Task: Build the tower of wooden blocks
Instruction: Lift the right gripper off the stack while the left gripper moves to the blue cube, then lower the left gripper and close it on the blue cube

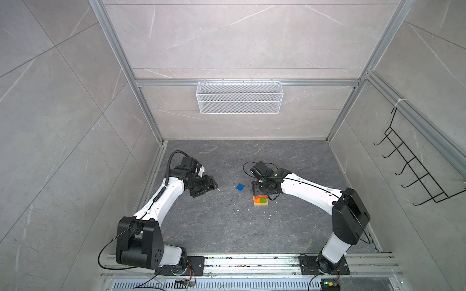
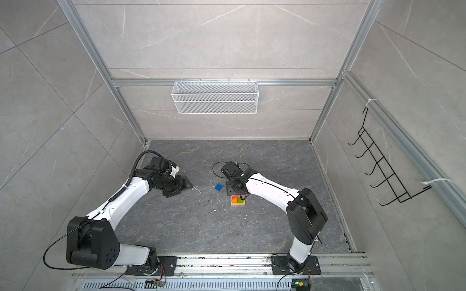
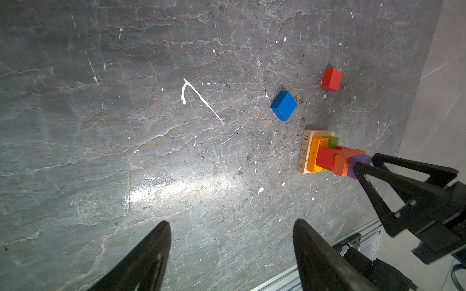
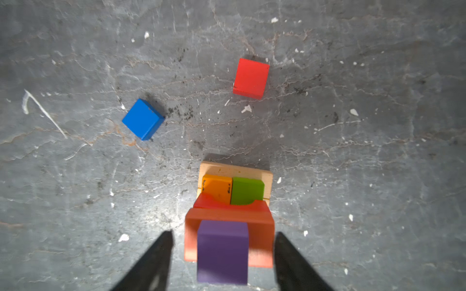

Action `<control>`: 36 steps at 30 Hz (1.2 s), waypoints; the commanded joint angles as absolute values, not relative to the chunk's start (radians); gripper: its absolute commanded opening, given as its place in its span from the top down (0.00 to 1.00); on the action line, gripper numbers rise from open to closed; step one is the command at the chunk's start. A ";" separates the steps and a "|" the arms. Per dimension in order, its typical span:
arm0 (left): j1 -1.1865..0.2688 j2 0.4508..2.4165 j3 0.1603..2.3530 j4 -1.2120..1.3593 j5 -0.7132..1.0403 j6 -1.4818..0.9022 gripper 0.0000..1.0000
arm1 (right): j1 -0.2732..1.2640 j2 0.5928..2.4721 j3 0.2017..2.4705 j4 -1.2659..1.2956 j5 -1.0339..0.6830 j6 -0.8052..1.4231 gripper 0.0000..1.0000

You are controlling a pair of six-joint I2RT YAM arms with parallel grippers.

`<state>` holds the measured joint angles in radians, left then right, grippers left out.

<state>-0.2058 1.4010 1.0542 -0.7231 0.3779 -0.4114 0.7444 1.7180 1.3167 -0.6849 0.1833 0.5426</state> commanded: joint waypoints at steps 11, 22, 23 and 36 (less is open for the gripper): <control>-0.378 1.582 1.192 -0.656 0.257 -0.431 0.21 | 0.733 1.510 1.245 -0.674 0.248 0.518 0.03; -0.519 1.820 1.396 -0.651 0.159 -0.340 0.28 | 0.729 1.379 1.116 -0.619 0.280 0.508 0.00; -0.529 1.843 1.420 -0.655 0.153 -0.331 0.29 | 0.729 1.365 1.101 -0.612 0.297 0.514 0.01; -0.624 2.021 1.543 -0.667 0.019 -0.227 0.40 | 0.728 1.273 1.040 -0.601 0.281 0.498 0.00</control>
<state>-0.6094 2.0037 1.5105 -0.6537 0.0746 -0.2813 0.7307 1.2961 1.0573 -0.6075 0.2844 0.5186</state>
